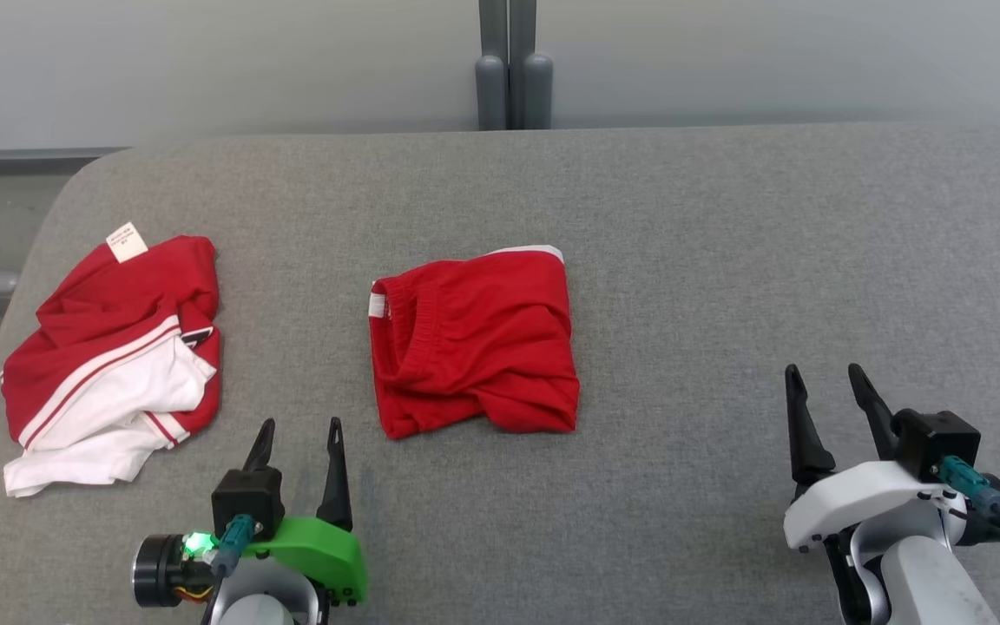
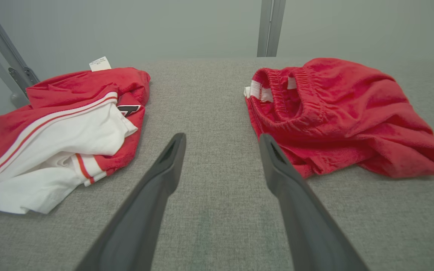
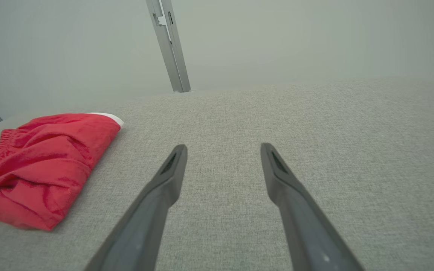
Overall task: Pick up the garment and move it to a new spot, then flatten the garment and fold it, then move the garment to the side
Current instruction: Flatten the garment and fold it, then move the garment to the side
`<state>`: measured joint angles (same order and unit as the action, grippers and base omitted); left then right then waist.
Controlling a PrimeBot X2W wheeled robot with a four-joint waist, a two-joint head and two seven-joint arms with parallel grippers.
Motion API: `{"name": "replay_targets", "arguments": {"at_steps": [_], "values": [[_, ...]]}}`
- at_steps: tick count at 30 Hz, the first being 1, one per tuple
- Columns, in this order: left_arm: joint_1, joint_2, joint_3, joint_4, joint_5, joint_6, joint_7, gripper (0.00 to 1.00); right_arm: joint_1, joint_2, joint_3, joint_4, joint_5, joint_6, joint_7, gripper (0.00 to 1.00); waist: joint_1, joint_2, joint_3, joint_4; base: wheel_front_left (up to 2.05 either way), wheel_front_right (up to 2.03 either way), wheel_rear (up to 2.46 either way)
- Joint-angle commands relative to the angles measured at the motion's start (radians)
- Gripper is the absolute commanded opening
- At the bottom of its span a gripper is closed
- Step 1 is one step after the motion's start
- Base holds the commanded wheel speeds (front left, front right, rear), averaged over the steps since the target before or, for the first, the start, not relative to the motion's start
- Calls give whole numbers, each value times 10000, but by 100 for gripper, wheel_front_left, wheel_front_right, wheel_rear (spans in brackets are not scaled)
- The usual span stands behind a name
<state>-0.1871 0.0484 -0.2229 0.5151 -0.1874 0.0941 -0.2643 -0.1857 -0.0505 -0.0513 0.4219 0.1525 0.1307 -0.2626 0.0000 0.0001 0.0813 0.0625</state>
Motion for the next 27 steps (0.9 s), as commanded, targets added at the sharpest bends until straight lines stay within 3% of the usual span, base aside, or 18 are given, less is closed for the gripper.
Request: {"name": "replay_targets", "arguments": {"at_steps": [1,16,27], "values": [[261,41,105,-15,93,-65,2,100,236,-14,19,-136,37,-2,-30,100,0,-1,-339,-197,0,0,0],[1066,41,663,-119,384,-276,0,100,930,-12,350,-378,383,-2,-31,100,0,-1,-935,-523,0,0,0],[956,41,511,-209,245,-262,0,100,764,-13,571,-324,426,0,-31,100,0,-1,-702,-275,0,0,0]]}}
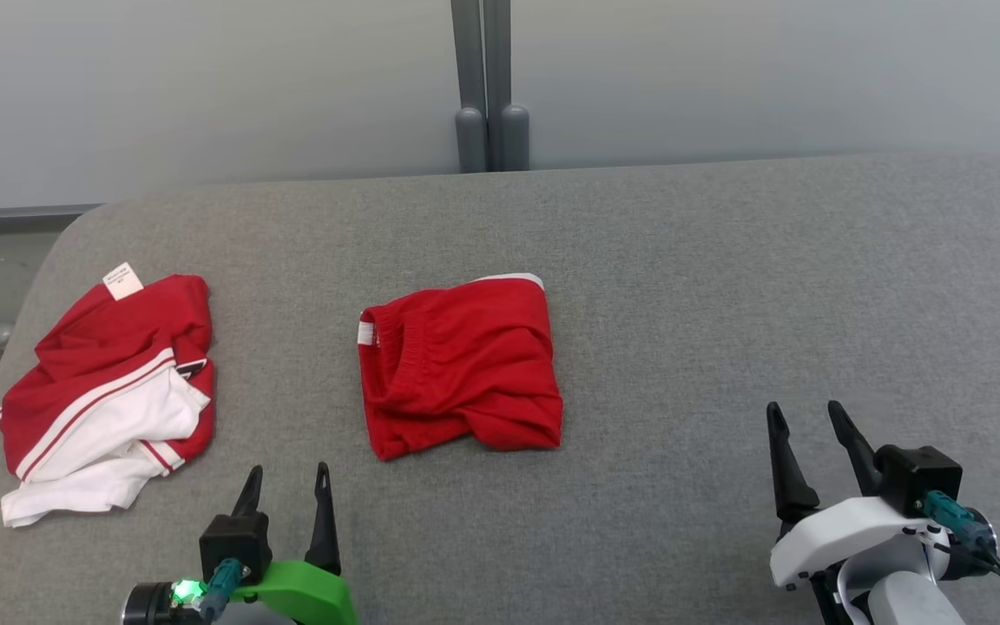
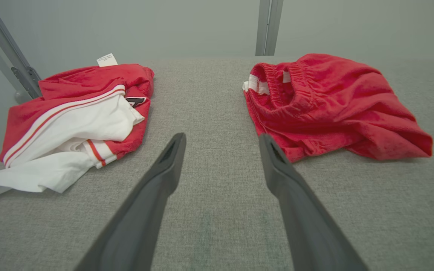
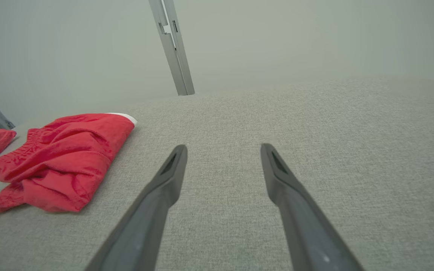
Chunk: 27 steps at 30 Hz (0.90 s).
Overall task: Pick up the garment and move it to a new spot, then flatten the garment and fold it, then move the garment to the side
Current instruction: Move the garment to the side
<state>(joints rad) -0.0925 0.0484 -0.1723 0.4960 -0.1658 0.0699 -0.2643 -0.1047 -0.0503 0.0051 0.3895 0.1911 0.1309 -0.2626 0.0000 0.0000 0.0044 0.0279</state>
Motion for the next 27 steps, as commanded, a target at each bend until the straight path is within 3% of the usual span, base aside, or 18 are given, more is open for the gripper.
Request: {"name": "replay_targets", "arguments": {"at_steps": [1,17,27], "values": [[-13,41,-38,-34,13,-19,2,100,-78,-13,62,26,66,-4,-31,100,0,0,124,150,0,0,0],[-863,38,-1027,-454,-506,195,2,100,-2263,-22,1838,1524,313,-4,-31,100,0,0,1824,1853,0,0,0],[-1150,38,-1488,-568,-705,339,0,100,-3778,-24,2016,2961,483,-4,-30,100,0,0,2416,2514,0,0,0]]}}
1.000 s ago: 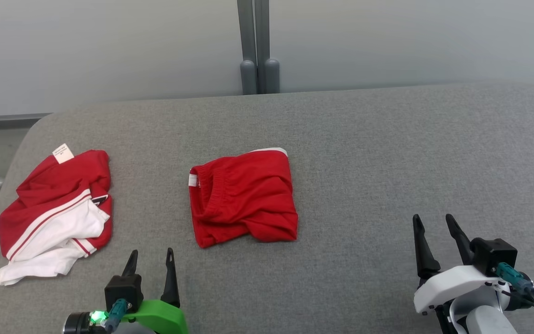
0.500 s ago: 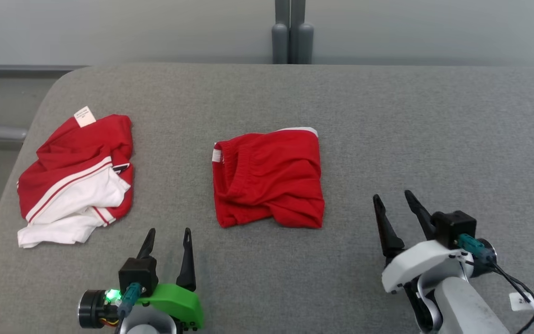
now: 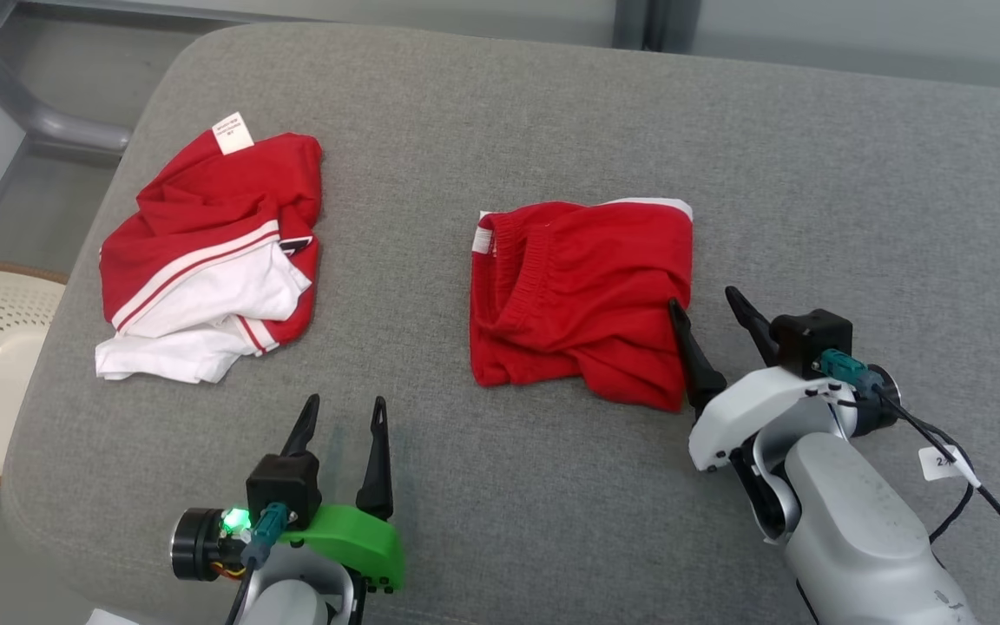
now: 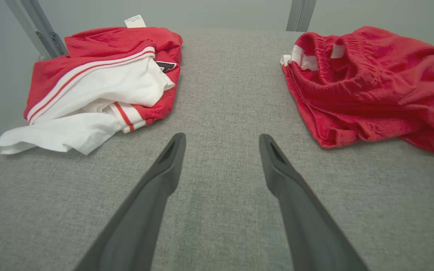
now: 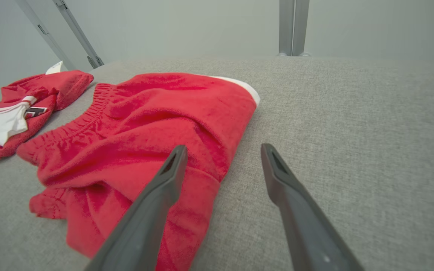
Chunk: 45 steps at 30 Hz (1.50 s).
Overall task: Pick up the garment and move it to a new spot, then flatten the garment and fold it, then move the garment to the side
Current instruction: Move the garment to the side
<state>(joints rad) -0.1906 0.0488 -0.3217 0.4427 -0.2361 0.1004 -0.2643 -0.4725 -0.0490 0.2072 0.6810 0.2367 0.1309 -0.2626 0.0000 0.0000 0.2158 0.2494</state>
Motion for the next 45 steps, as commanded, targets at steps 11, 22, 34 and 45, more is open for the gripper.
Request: {"name": "replay_targets", "arguments": {"at_steps": [11,22,34,45], "values": [[-192,34,-145,-61,-91,127,2,100,-1069,-31,447,2070,295,-4,-5,0,0,0,569,454,0,0,0],[-206,36,66,113,248,-51,1,100,-640,-42,395,1297,524,-10,-19,0,0,0,7,-998,0,0,0],[-241,39,178,324,440,-347,1,100,33,-26,1187,1057,1291,-8,-21,0,0,0,-577,-4349,0,0,0],[-87,40,108,414,644,-582,2,100,389,-22,1582,761,1681,-8,-30,0,0,0,-709,-6432,0,0,0]]}}
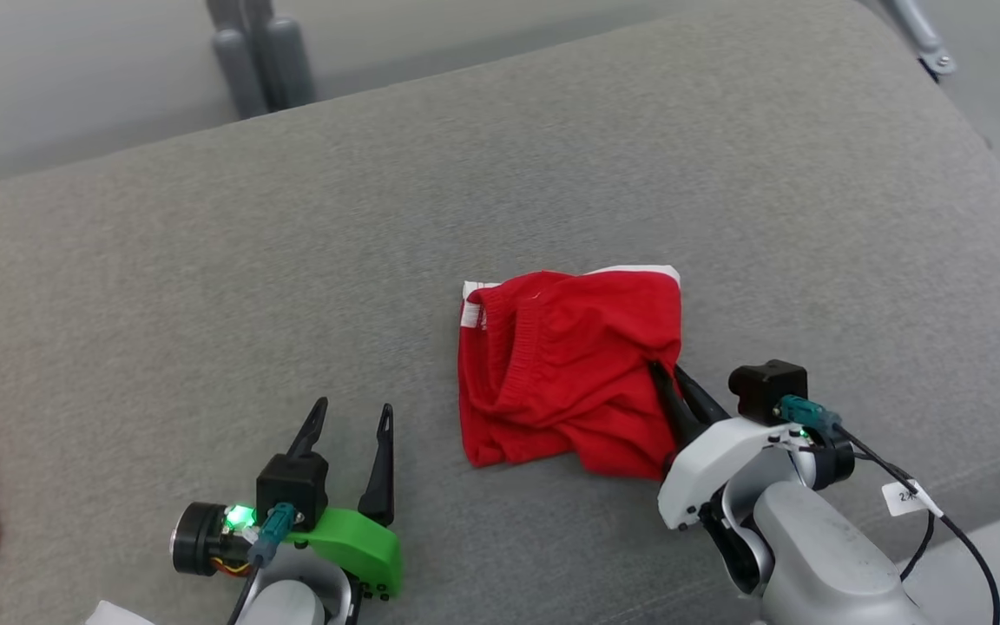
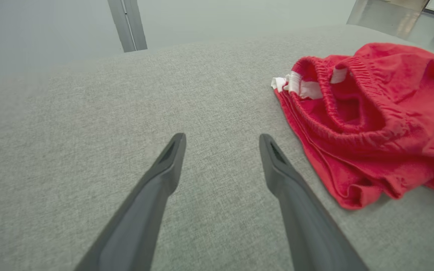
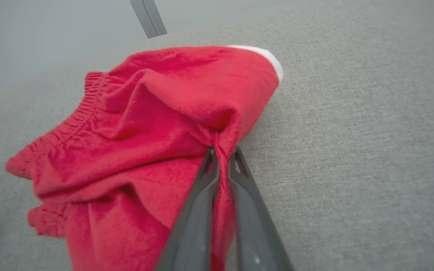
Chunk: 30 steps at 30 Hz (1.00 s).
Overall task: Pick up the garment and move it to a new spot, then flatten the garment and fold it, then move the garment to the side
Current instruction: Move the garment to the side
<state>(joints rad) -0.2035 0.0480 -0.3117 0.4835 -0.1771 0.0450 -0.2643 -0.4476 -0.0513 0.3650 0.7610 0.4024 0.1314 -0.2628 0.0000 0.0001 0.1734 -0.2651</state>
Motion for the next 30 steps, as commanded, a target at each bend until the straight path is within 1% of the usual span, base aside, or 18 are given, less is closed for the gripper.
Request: {"name": "replay_targets", "arguments": {"at_steps": [1,4,6,9,12,17,21,26,30], "values": [[69,48,44,-6,82,-40,1,100,147,-5,137,-76,89,-14,-28,0,0,-1,-278,-1510,0,0,0],[-4,50,40,-16,175,-141,1,100,97,0,415,-180,177,-14,-28,0,0,-1,-226,-2102,0,0,0],[-72,51,-3,-24,195,-185,1,100,69,0,488,-200,154,-14,-28,0,0,-1,-183,-2282,0,0,0],[-168,53,-101,-21,214,-221,2,100,28,0,470,-160,39,-14,-28,0,0,-1,-99,-2389,0,0,0],[-242,54,-221,-48,260,-254,1,100,-115,2,393,-54,-219,-14,-28,0,0,-1,31,-2331,0,0,0],[-301,56,-319,-59,397,-349,1,100,-507,-52,-9,175,-802,-14,-28,0,0,-1,326,-1977,0,0,0],[-476,54,-336,-117,562,-388,1,100,-1117,-390,-431,426,-1295,-14,-29,0,0,-1,682,-1540,0,0,0],[-786,59,-322,-172,885,-466,2,100,-2181,-1066,-882,1111,-1893,-16,-29,0,0,-1,1288,-832,0,0,0],[-1029,67,-285,-301,1067,-512,2,100,-3164,-1785,-1519,2064,-2327,-16,-28,0,0,-1,1750,-228,0,0,0]]}}
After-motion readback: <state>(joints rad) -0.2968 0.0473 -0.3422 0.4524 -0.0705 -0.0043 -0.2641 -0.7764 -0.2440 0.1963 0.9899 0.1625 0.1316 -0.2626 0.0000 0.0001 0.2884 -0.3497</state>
